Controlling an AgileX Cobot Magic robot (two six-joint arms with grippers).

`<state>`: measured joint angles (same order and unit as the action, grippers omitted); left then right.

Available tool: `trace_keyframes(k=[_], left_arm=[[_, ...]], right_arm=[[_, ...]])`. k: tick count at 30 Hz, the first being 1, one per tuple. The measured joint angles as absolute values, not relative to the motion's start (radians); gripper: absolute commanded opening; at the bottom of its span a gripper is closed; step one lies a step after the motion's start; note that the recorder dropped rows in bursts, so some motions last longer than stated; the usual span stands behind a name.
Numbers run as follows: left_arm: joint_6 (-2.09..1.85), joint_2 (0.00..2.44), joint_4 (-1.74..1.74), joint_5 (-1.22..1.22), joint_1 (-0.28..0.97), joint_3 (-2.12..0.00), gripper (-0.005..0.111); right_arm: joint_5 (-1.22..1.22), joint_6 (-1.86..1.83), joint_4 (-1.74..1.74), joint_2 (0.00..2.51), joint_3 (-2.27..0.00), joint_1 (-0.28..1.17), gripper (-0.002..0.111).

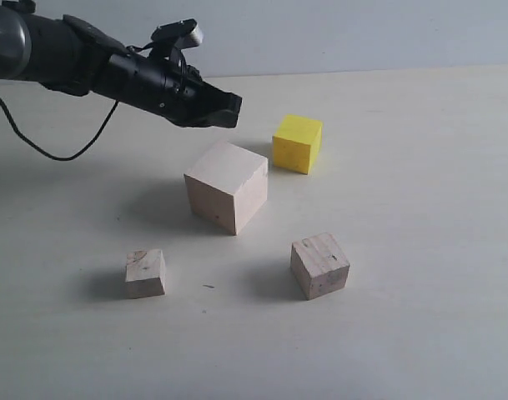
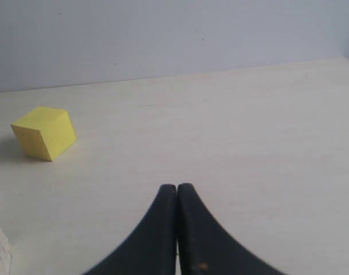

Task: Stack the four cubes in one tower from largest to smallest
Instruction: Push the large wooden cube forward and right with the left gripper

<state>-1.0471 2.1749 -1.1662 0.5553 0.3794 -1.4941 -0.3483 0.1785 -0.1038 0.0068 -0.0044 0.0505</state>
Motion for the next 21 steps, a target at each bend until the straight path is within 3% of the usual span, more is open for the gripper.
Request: trace_keyframes(k=[21], left_arm=[[-0.959, 2.175, -0.964, 0.626, 0.380, -1.514, 0.000]], right_arm=[[-0.348, 0.178, -0.104, 0.007, -0.004, 0.051, 0.000]])
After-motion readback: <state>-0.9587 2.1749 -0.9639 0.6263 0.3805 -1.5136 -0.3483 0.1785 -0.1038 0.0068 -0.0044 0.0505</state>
